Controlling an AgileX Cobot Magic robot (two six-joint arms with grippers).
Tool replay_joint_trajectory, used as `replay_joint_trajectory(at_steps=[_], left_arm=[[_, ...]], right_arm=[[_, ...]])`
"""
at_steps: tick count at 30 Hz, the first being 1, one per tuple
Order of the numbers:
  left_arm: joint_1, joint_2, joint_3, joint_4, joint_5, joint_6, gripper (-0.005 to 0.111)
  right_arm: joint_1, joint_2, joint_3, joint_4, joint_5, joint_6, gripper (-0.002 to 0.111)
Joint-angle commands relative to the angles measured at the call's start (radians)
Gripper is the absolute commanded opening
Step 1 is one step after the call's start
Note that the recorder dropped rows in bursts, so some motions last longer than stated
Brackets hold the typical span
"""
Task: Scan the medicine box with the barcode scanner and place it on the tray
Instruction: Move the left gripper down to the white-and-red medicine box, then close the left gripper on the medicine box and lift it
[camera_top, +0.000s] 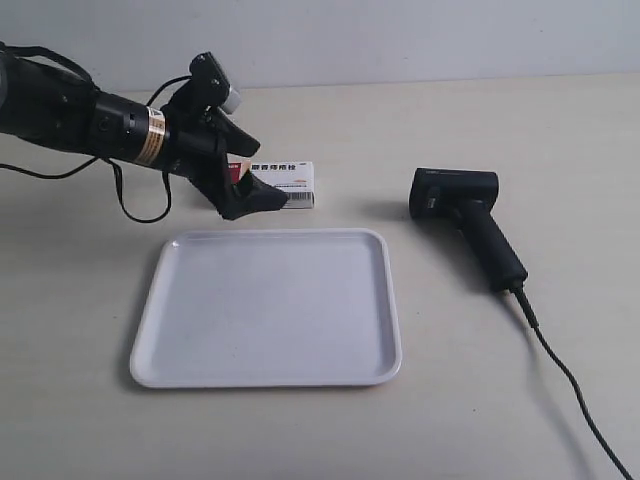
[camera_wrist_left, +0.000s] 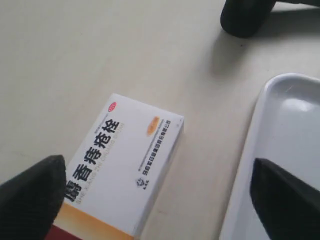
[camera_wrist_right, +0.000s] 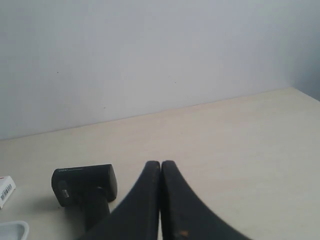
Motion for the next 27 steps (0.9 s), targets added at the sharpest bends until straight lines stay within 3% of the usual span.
replay_joint_trajectory(at_steps=[1,10,16,19,25,26,27], left_arm=[[-0.002,0.044,-0.038,-0.049,0.008,0.029,0.105],[-0.002,0.180,-0.169,-0.005,0.006,-0.027,0.104],[-0.002,0.190,-0.183,0.041,-0.014,-0.056,0.099],[-0.002,0.190,-0.183,0.041,-0.014,-0.052,0.077],[-0.002,0.187,-0.183,0.041,-0.039,-0.052,0.007],[-0.002,0.178,-0.183,0.041,-0.050,-0.042,0.000],[-0.002,0.166,-0.183,0.041,-0.071,-0.042,0.001]], right_arm=[[-0.006,-0.007,0.003,-0.002,-0.039,-0.008,0.000],[-0.006,-0.007,0.003,-0.002,-0.046,-0.008,0.000],[-0.006,-0.007,0.003,-0.002,-0.060,-0.008,0.000],[-0.006,-0.007,0.003,-0.002,-0.069,-0.008,0.000],[-0.006,-0.007,0.003,-0.002,-0.069,-0.008,0.000],[-0.006,-0.007,0.003,-0.002,-0.069,-0.008,0.000],[-0.006,-0.007,0.003,-0.002,-0.069,-0.008,0.000]])
